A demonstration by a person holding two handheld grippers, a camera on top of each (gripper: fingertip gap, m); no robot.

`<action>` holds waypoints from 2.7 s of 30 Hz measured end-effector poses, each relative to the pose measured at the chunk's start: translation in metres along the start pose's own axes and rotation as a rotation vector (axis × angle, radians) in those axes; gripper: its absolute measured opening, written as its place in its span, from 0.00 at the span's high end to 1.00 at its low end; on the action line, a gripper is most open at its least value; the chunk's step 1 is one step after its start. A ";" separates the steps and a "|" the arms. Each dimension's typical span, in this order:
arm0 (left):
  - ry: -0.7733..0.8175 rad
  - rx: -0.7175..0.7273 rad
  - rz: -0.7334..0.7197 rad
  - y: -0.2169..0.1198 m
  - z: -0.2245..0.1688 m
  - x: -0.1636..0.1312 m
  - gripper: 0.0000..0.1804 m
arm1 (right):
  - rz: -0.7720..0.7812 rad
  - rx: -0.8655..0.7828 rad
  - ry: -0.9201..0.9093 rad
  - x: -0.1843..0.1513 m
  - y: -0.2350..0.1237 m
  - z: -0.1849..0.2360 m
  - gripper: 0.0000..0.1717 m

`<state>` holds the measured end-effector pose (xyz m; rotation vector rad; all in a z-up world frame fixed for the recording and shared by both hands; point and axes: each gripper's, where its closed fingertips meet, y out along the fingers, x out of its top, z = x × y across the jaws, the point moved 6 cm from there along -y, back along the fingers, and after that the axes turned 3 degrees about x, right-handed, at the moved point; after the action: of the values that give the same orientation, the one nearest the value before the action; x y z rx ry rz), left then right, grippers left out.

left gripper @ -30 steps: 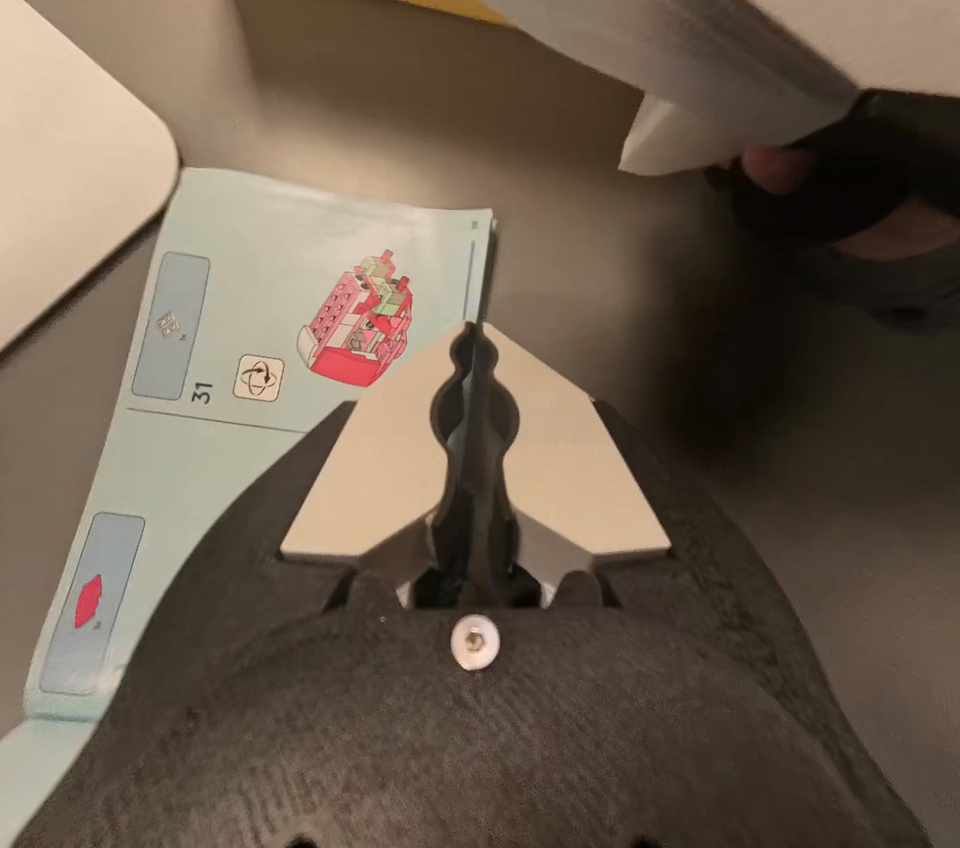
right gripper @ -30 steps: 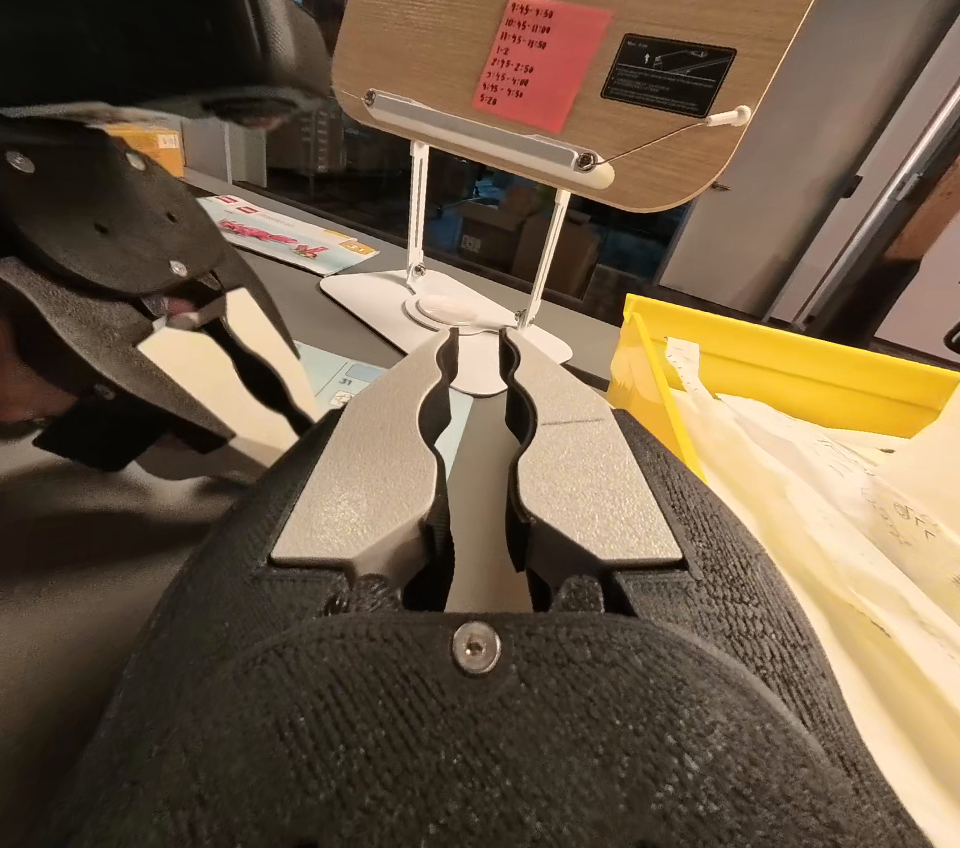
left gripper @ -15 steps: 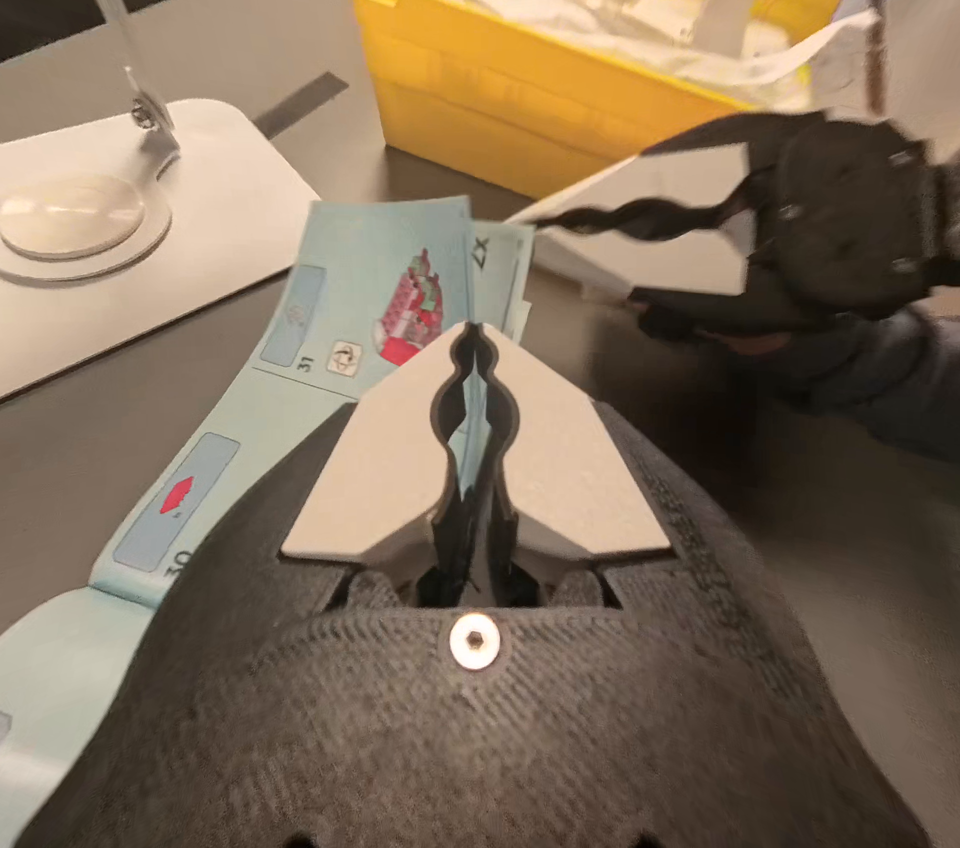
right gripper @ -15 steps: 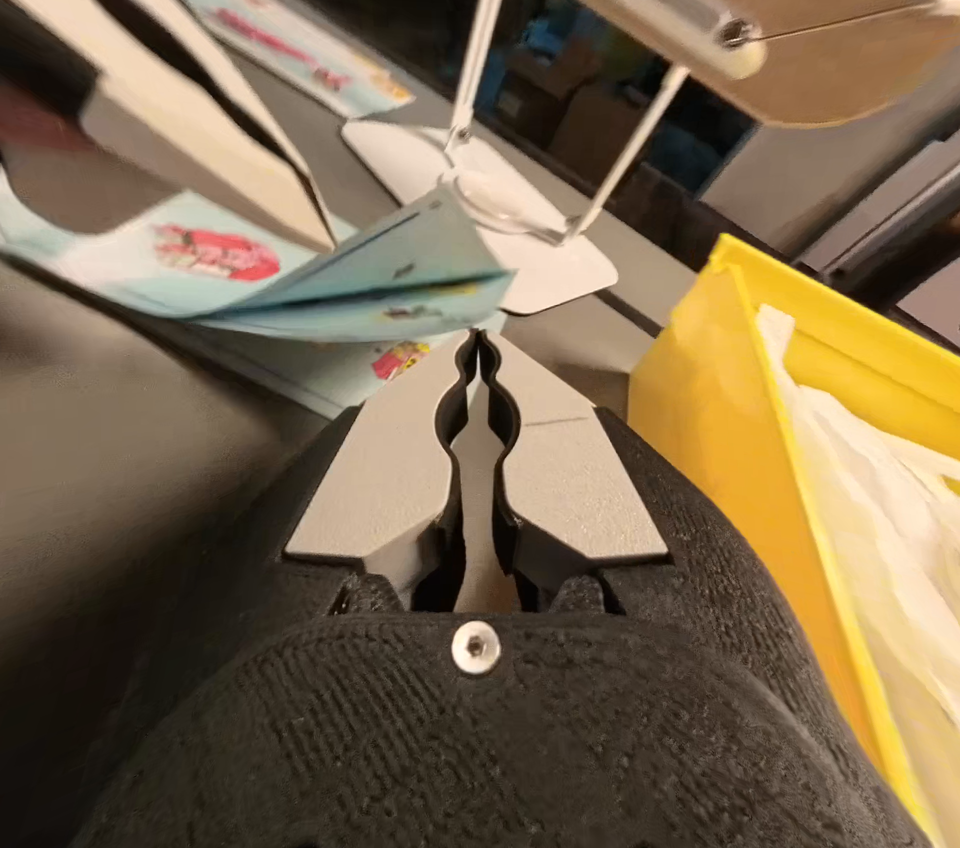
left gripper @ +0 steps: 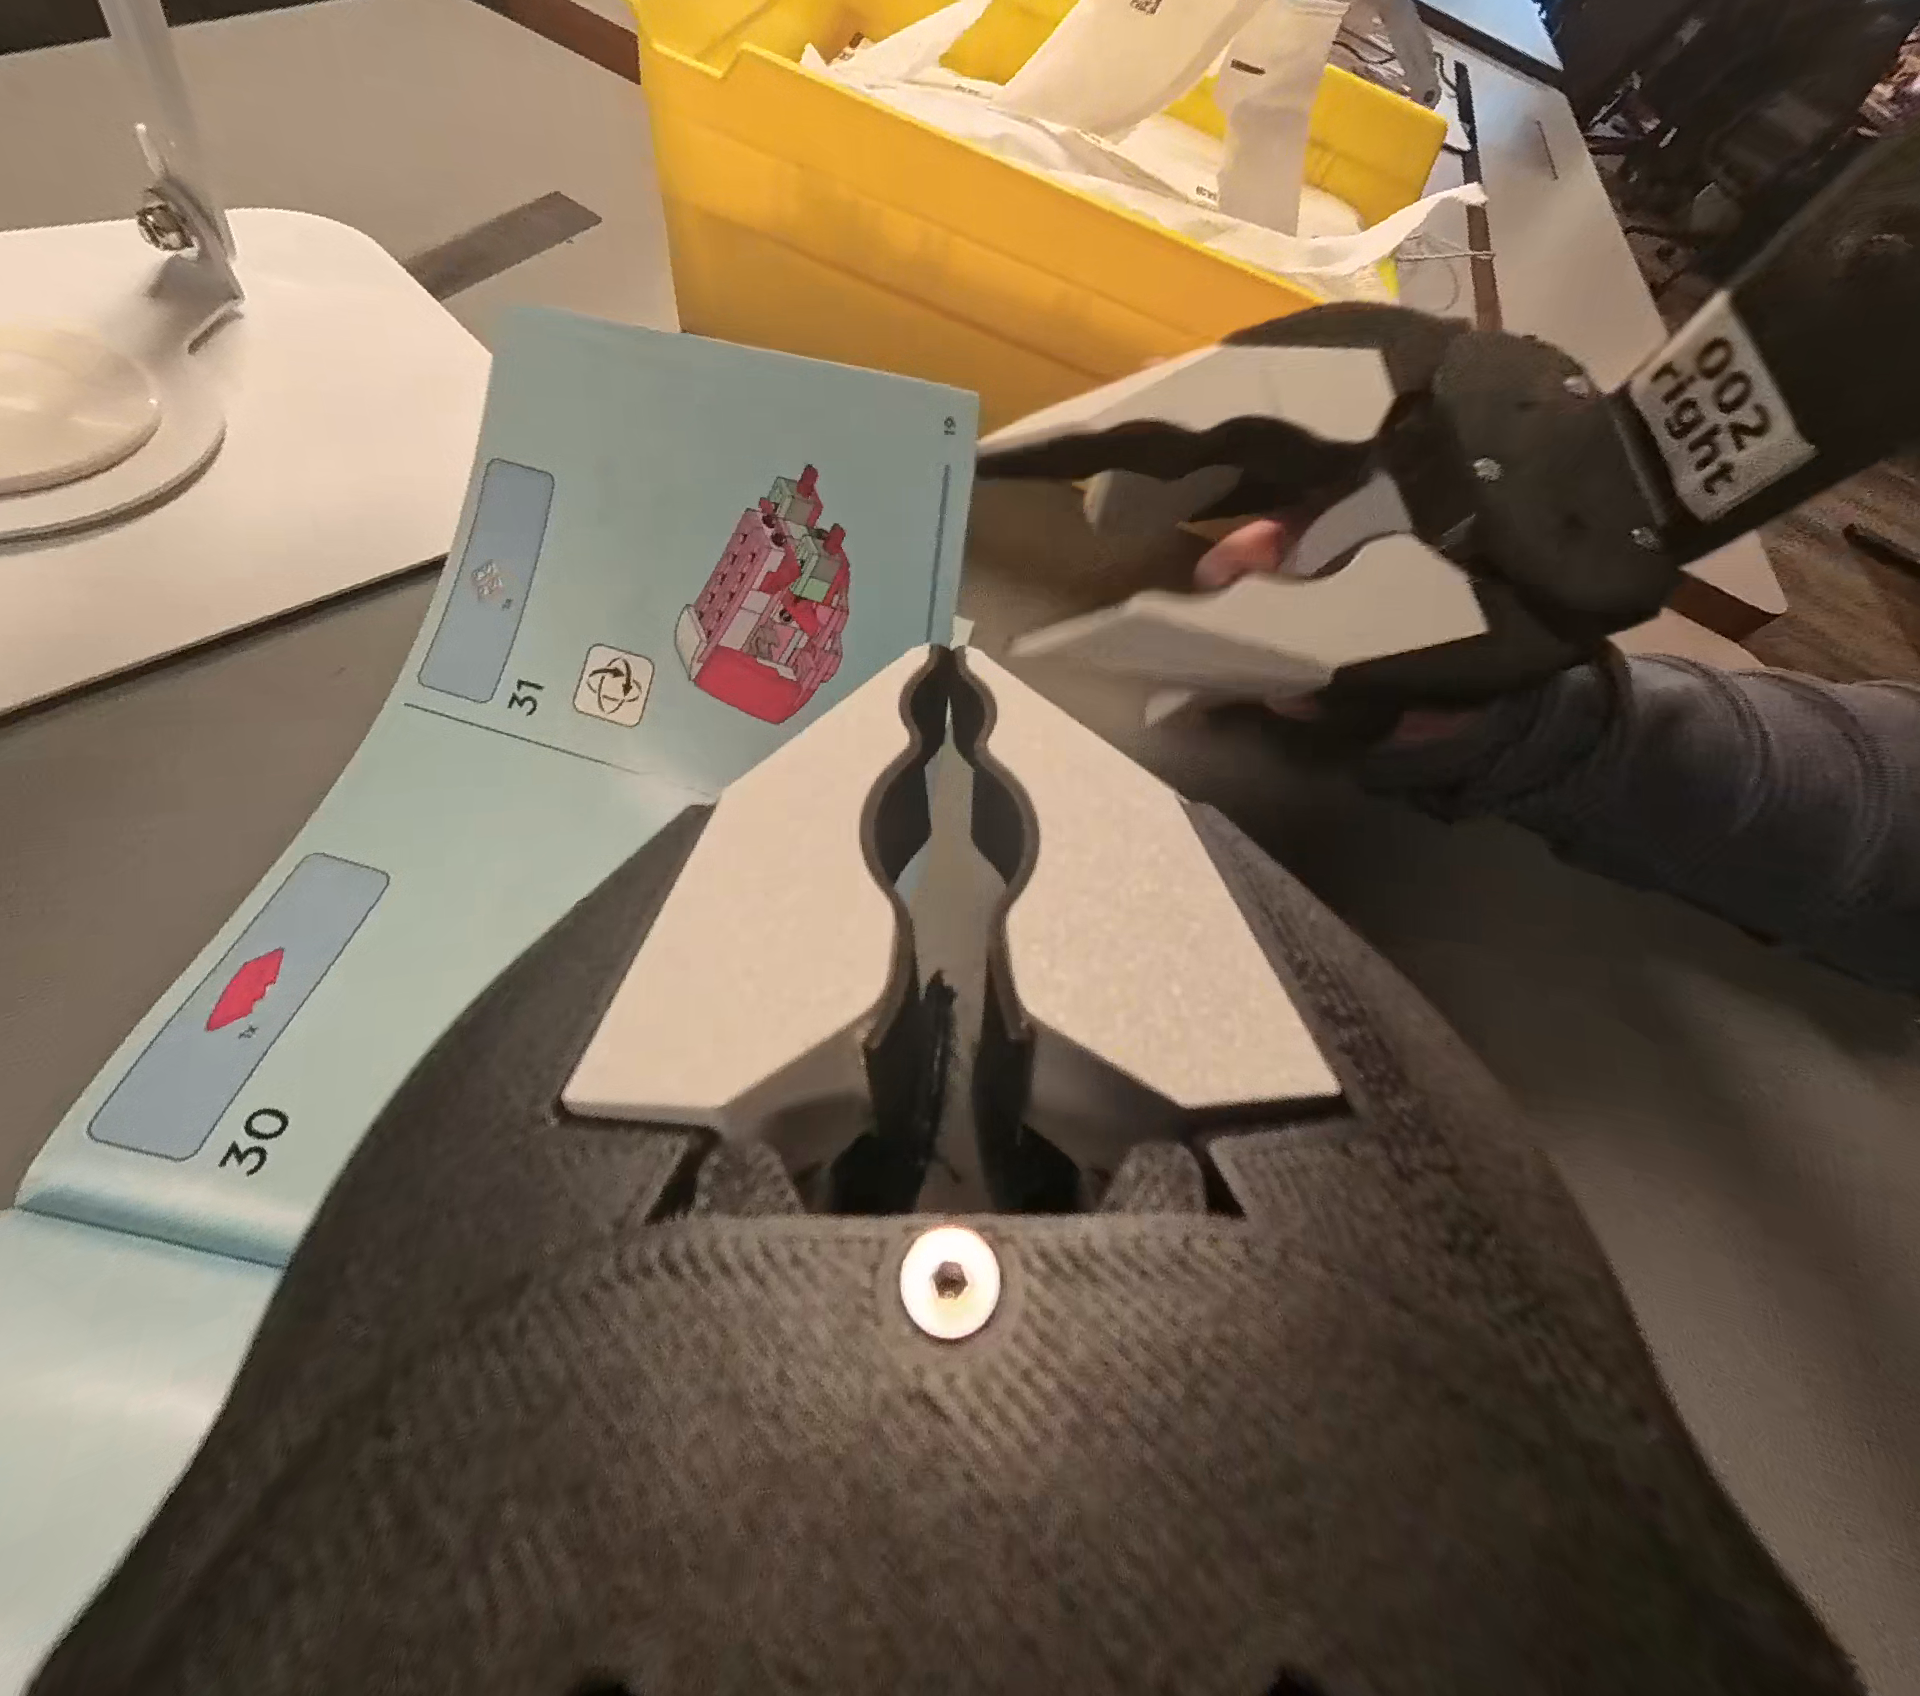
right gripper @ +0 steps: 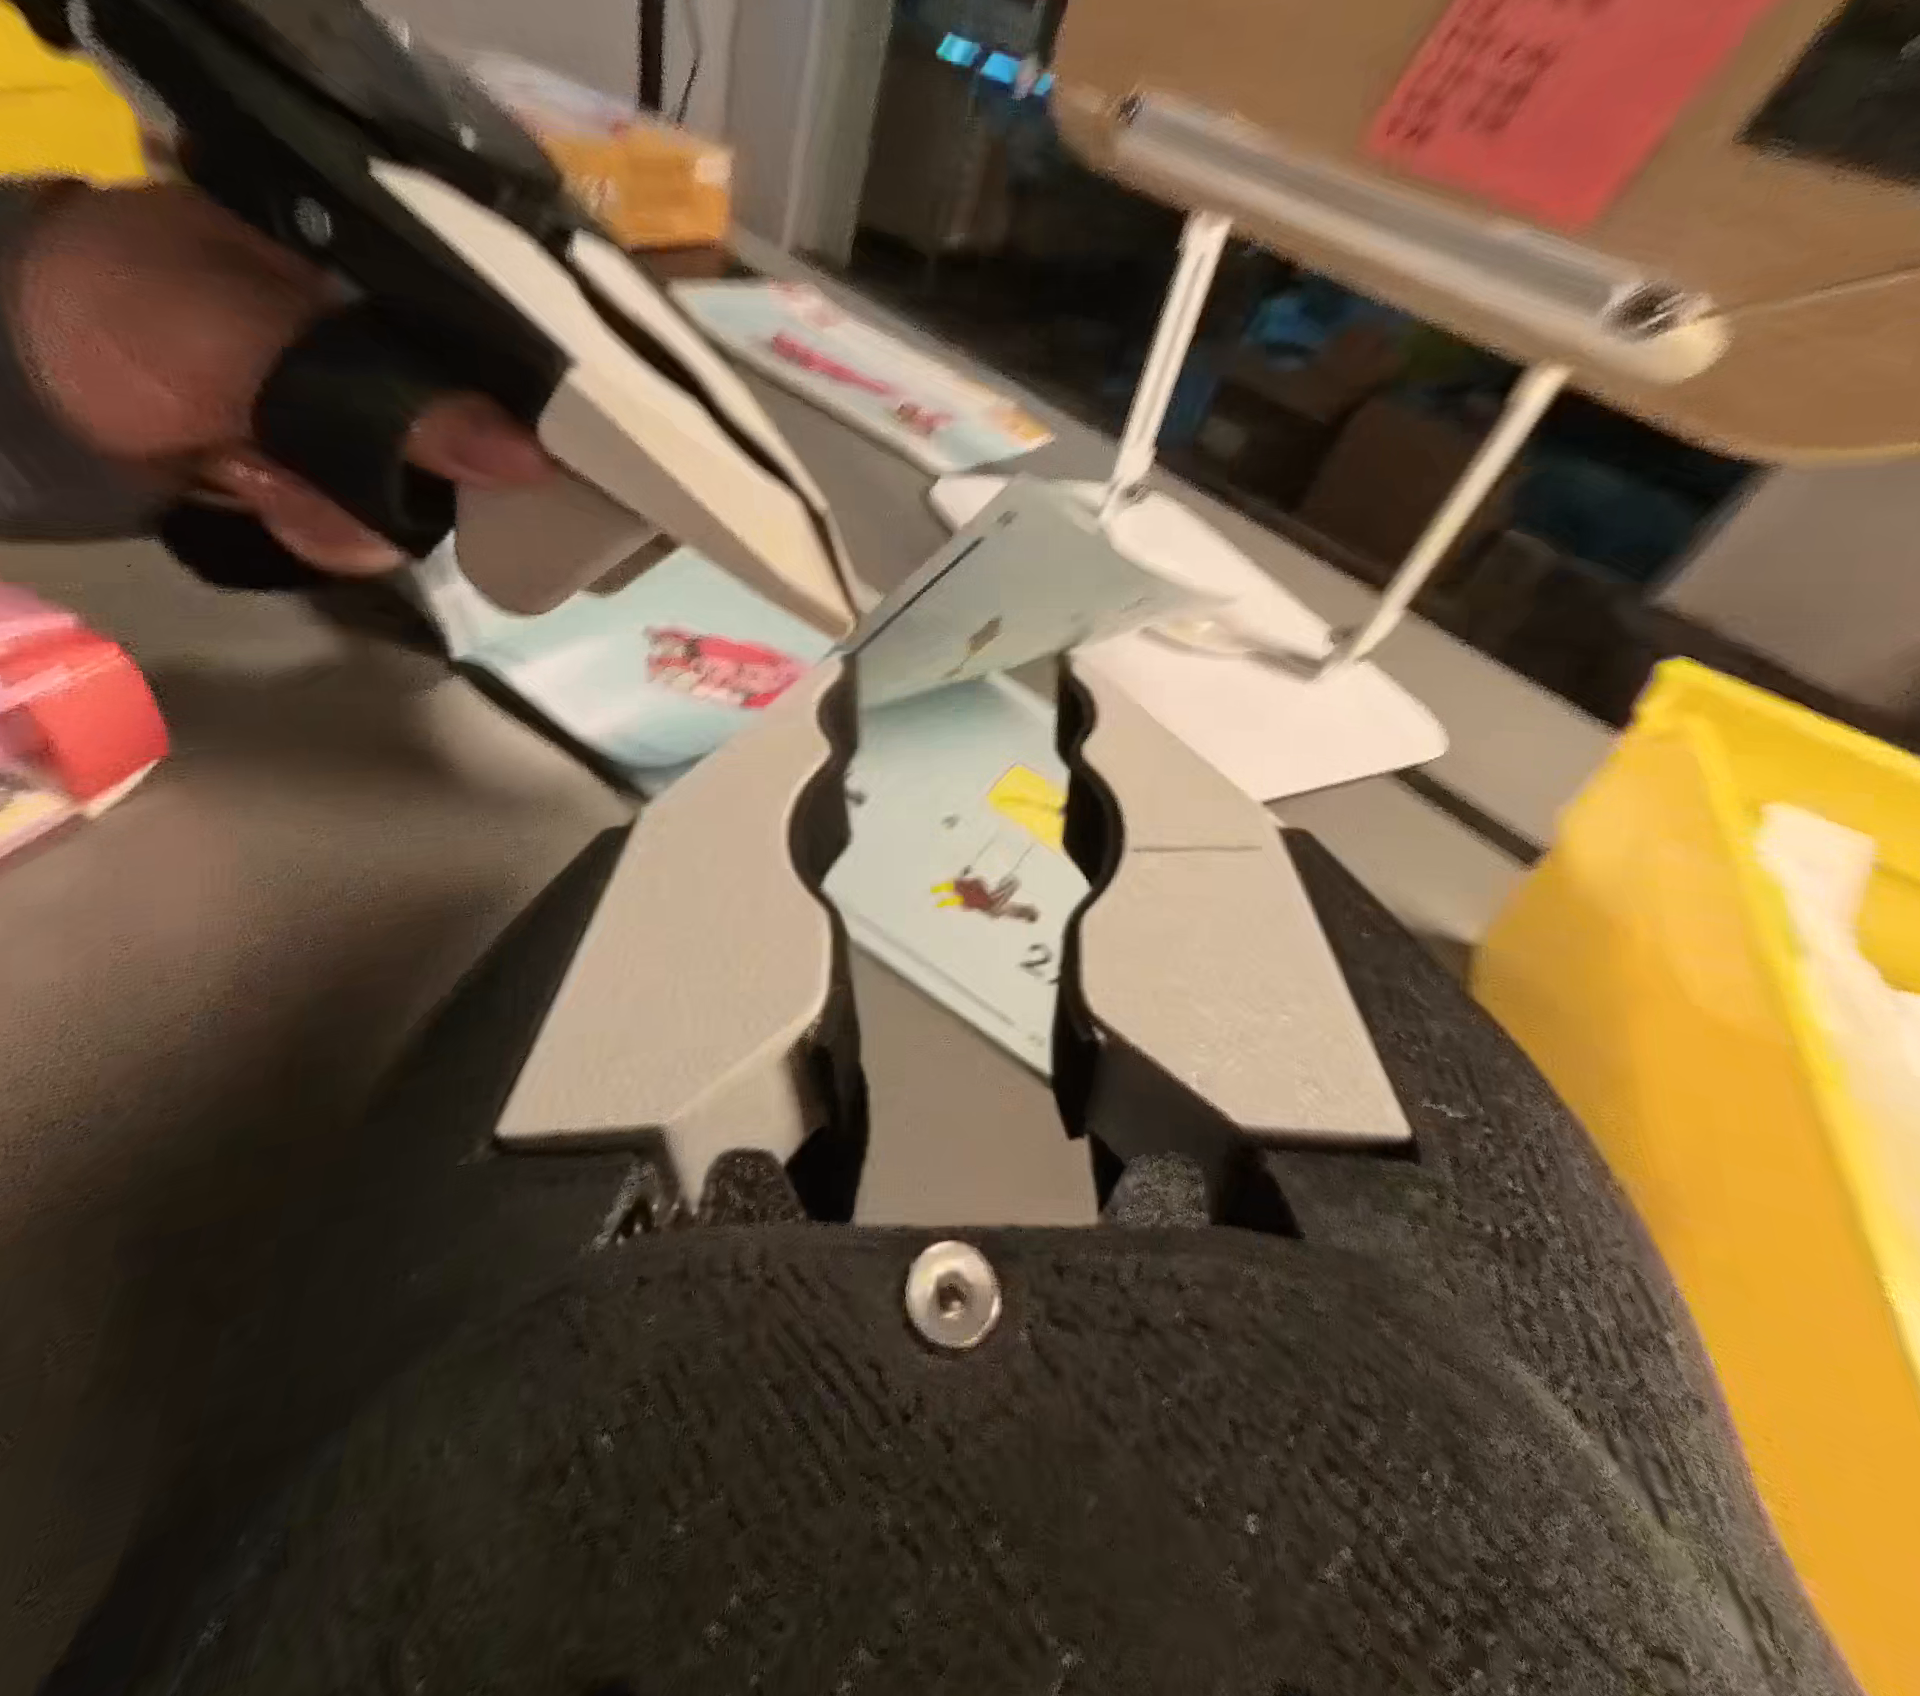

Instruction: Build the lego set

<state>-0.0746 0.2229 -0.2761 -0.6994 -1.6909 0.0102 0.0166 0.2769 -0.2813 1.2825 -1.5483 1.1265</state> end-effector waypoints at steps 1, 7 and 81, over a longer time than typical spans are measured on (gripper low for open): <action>-0.002 -0.002 0.002 0.000 0.000 -0.001 1.00 | 0.053 0.039 0.006 -0.004 0.005 0.003 0.72; -0.005 -0.090 0.027 -0.001 -0.005 -0.005 1.00 | 0.143 0.042 -0.026 -0.008 0.016 0.013 0.72; 0.407 0.218 0.411 0.074 -0.003 0.003 0.72 | -0.176 -0.489 -0.023 0.011 -0.037 -0.042 0.97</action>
<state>-0.0401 0.2838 -0.3005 -0.8101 -1.1191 0.3166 0.0529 0.3114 -0.2546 1.0707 -1.5677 0.5738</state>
